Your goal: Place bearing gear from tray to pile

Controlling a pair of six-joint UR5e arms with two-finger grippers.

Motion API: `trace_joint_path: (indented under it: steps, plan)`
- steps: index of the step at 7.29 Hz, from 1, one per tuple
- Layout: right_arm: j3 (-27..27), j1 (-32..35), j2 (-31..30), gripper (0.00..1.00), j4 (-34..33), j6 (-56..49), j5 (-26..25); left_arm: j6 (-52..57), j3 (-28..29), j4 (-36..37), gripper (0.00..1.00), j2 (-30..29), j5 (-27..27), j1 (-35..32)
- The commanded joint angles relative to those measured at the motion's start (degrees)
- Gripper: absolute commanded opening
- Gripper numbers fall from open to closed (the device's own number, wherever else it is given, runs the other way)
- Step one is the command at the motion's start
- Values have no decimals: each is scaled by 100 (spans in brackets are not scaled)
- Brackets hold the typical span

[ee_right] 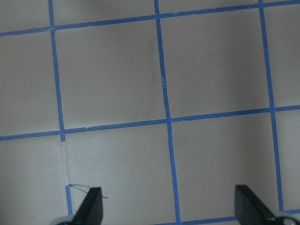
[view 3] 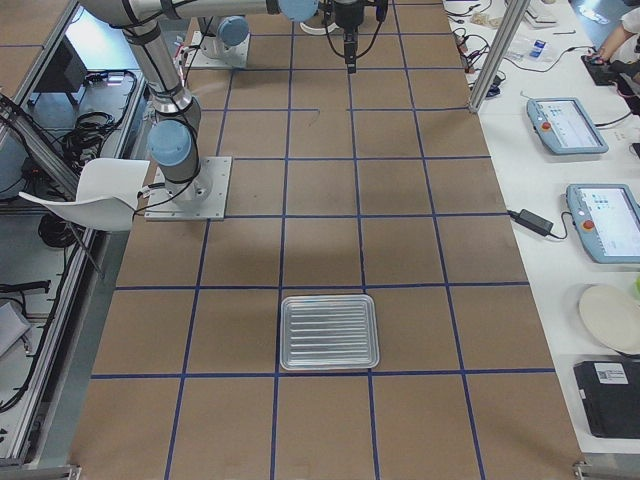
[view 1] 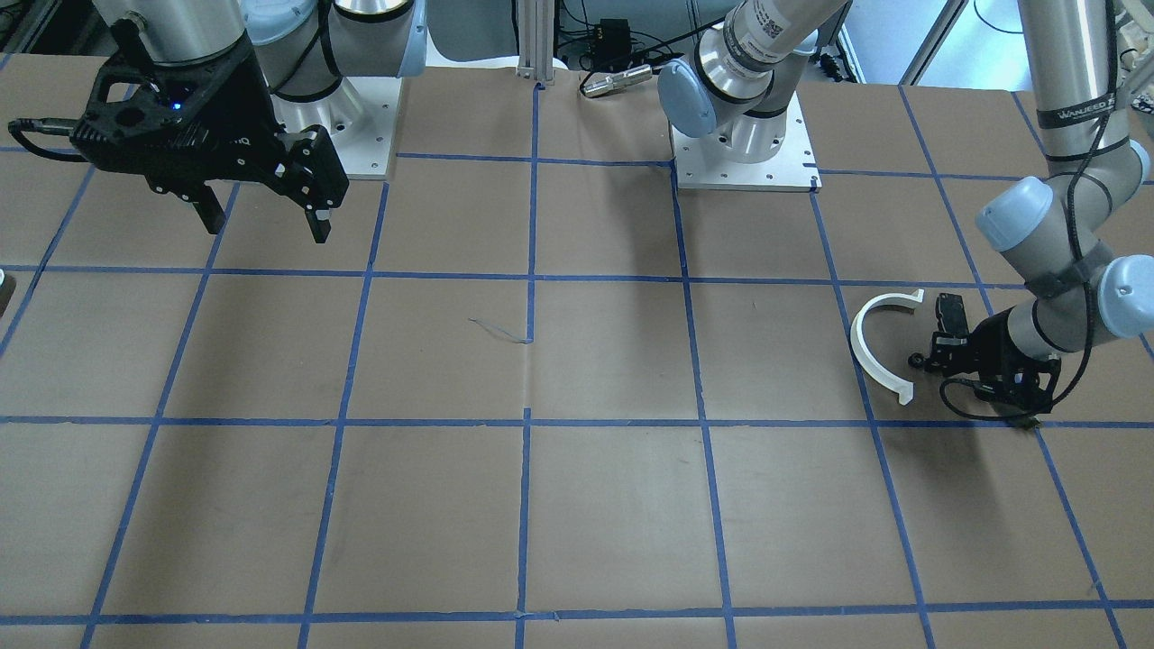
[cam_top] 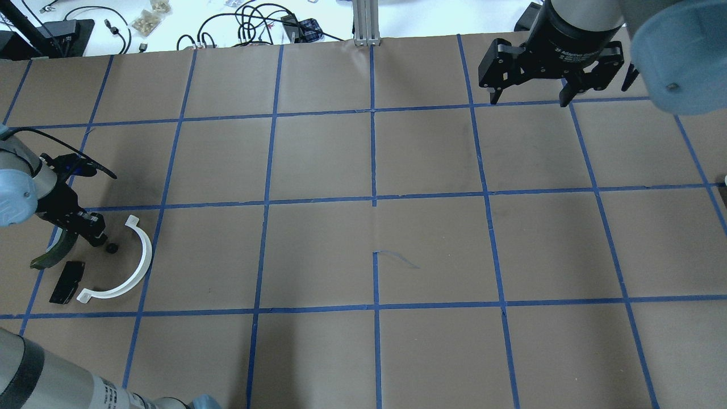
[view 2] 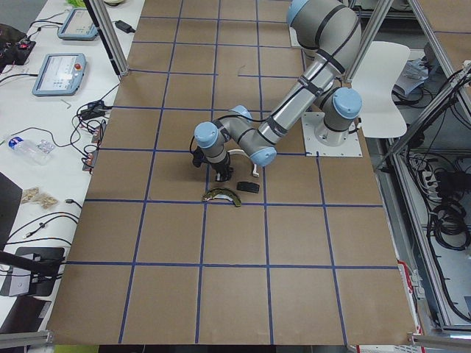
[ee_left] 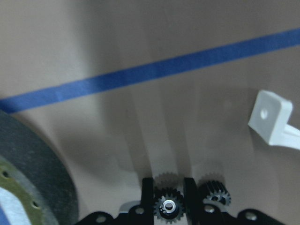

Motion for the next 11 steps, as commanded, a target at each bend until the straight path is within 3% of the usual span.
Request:
trace_joint_path:
  steps: [1, 2, 3, 5, 8, 11]
  plan:
    - [-10, 0, -4, 100, 7, -4, 4, 27, -223, -4, 1, 100, -9, -17]
    - [-10, 0, -4, 100, 7, -4, 4, 36, -205, 5, 83, 100, -9, 26]
    - [-1, 0, 5, 100, -2, 5, 4, 36, -127, 5, 100, 117, 17, 44]
    - [-1, 0, -4, 100, 7, 5, 4, 36, 110, -152, 100, 283, 9, 36]
    - [-1, 0, -4, 100, 7, 5, 4, -43, 1030, -1528, 100, 740, -17, -174]
    - [-1, 0, -4, 100, 7, 5, 4, -1866, 1377, -2078, 100, 1170, -17, -1357]
